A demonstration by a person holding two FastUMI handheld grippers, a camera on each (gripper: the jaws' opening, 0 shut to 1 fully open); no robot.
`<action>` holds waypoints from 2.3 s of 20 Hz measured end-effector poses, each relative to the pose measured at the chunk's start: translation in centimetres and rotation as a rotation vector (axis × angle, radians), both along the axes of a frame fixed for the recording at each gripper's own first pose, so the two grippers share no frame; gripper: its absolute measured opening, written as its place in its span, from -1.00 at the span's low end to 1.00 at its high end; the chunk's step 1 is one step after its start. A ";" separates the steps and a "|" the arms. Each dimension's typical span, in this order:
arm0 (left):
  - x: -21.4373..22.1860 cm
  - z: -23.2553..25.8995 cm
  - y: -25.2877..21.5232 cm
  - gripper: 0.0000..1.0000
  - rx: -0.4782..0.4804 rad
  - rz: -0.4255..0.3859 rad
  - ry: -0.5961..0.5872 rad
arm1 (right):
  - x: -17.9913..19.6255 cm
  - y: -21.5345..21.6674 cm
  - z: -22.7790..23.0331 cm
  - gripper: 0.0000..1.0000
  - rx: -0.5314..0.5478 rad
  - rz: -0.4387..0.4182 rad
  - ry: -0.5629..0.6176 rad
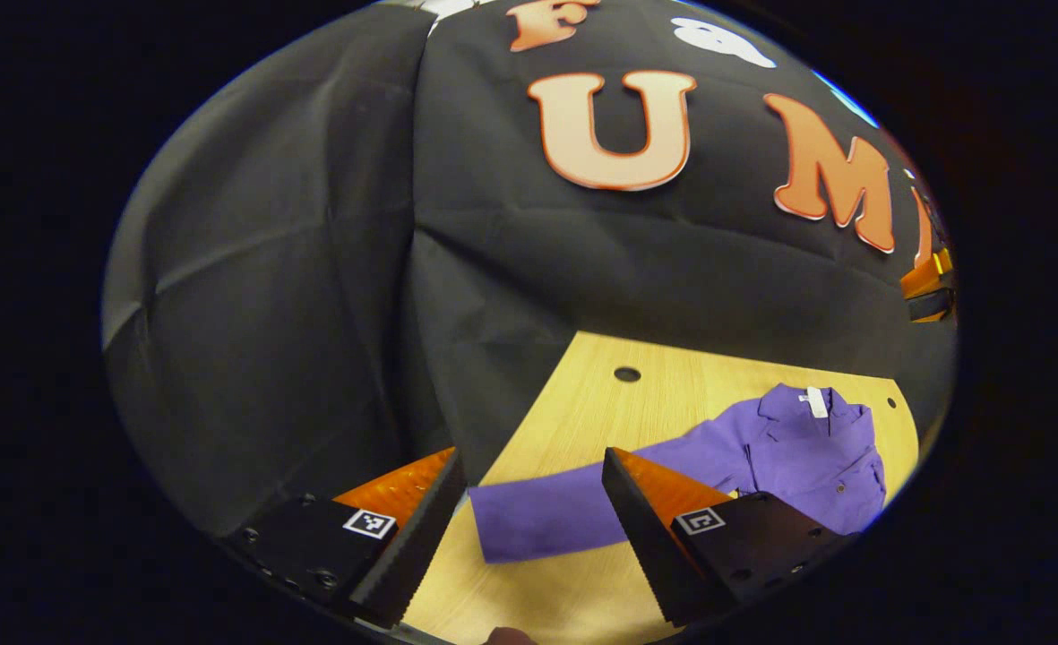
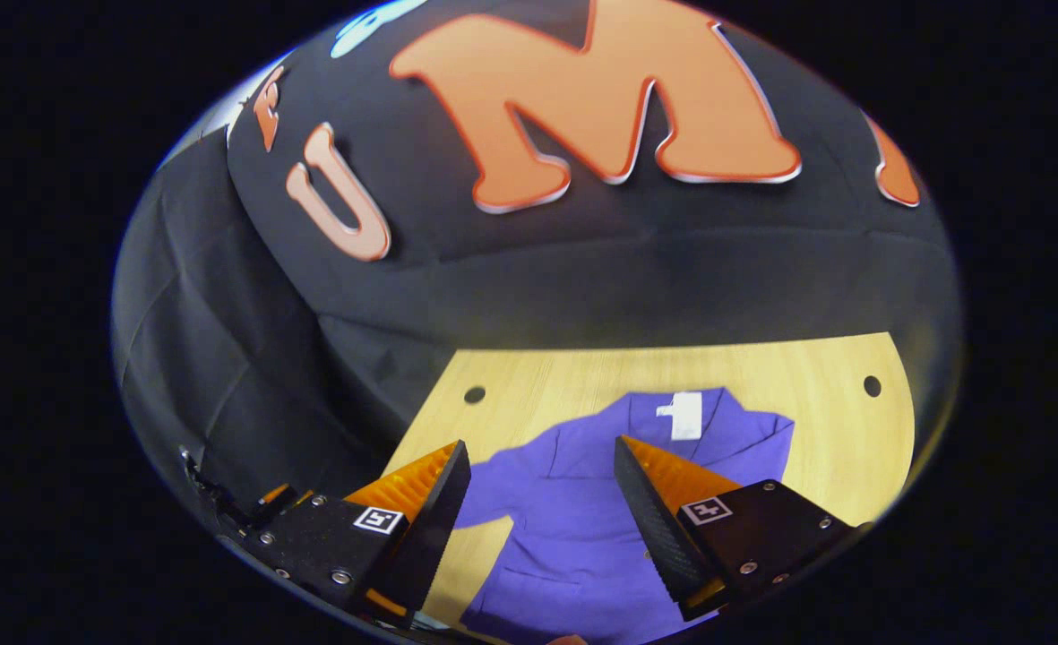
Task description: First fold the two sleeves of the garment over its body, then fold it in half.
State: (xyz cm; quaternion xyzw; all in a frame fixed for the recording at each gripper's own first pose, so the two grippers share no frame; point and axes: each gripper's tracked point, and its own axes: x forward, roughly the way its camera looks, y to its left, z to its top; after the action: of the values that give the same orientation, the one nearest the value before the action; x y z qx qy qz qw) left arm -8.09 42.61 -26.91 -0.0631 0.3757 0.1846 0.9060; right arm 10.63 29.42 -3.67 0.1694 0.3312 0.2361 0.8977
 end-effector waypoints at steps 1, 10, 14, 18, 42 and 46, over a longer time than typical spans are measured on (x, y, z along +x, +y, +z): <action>-0.2 -1.3 0.4 0.94 -0.037 0.016 0.053 | 0.2 -1.3 0.6 0.92 0.008 -0.037 -0.034; -2.4 -9.6 0.1 0.96 -0.228 0.020 0.468 | -1.0 -12.7 3.8 0.92 -0.095 -0.272 -0.283; -3.0 -12.2 0.1 0.96 -0.309 0.026 0.582 | -2.3 -15.1 4.7 0.92 -0.186 -0.292 -0.386; -3.5 -15.1 0.5 0.96 -0.343 0.055 0.689 | -4.0 -16.2 6.7 1.00 -0.173 -0.303 -0.464; -2.9 -20.5 0.5 -0.31 -0.372 0.108 0.846 | -6.5 -22.2 5.3 0.91 -0.257 -0.342 -0.481; -1.7 -19.7 -0.3 -0.86 -0.378 0.088 0.808 | -6.4 -23.1 5.0 0.91 -0.250 -0.345 -0.478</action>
State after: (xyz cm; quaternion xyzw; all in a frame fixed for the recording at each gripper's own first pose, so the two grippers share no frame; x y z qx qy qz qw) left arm -9.76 42.32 -46.64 -0.1661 0.7235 0.1609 0.6504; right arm 4.24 6.29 1.37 0.0512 0.1035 0.0710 0.9908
